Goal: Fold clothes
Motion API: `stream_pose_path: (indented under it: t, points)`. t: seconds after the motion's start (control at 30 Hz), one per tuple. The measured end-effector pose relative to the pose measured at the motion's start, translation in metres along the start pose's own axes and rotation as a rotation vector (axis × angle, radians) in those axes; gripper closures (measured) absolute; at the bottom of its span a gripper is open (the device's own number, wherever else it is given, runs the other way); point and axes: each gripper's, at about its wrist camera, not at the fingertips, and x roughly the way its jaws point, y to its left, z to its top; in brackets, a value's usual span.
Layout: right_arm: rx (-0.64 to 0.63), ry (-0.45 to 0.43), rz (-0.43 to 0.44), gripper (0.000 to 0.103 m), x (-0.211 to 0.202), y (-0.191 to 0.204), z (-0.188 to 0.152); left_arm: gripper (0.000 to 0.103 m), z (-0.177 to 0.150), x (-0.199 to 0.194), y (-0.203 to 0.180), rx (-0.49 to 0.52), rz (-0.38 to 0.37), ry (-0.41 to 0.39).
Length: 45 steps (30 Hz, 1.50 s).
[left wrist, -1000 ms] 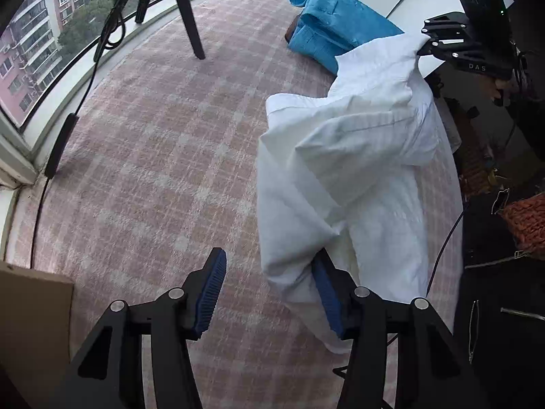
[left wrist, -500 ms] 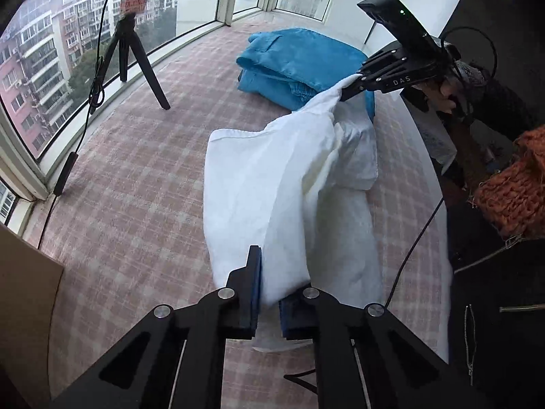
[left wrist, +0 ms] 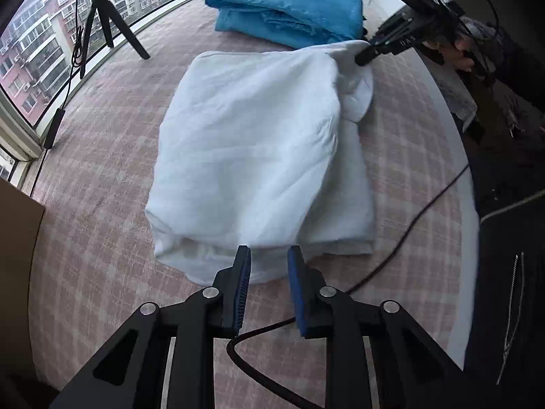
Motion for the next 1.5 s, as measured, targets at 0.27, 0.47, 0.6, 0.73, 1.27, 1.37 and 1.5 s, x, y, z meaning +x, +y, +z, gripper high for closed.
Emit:
stream_pose_path:
  t: [0.27,0.47,0.6,0.73,1.27,1.37,1.5]
  points:
    - [-0.096,-0.218,0.107,0.051,-0.085,0.033,0.005,0.078,0.005,-0.041,0.009,-0.214,0.085,-0.103]
    - [-0.105,-0.33,0.247,0.056,-0.044,0.07,0.065,0.072,0.035,-0.017,0.018,-0.47,0.065,-0.264]
    - [-0.136,-0.179,0.231,0.082,0.009,0.082,0.059,0.072,0.029,0.03,0.009,-0.491,0.103,-0.139]
    - [-0.2,-0.122,0.213,0.085,0.015,0.075,0.027,0.072,0.013,0.055,-0.007,-0.446,0.166,-0.093]
    - [0.248,-0.117,0.361,0.049,0.025,-0.024,-0.046,0.071,0.022,0.056,-0.004,-0.454,0.139,0.032]
    - [0.259,-0.14,0.404,0.049,0.03,-0.016,-0.043,0.071,0.019,0.055,-0.004,-0.455,0.132,0.028]
    - [0.206,-0.142,0.401,0.051,0.035,0.005,-0.031,0.071,0.016,0.054,-0.005,-0.457,0.122,0.021]
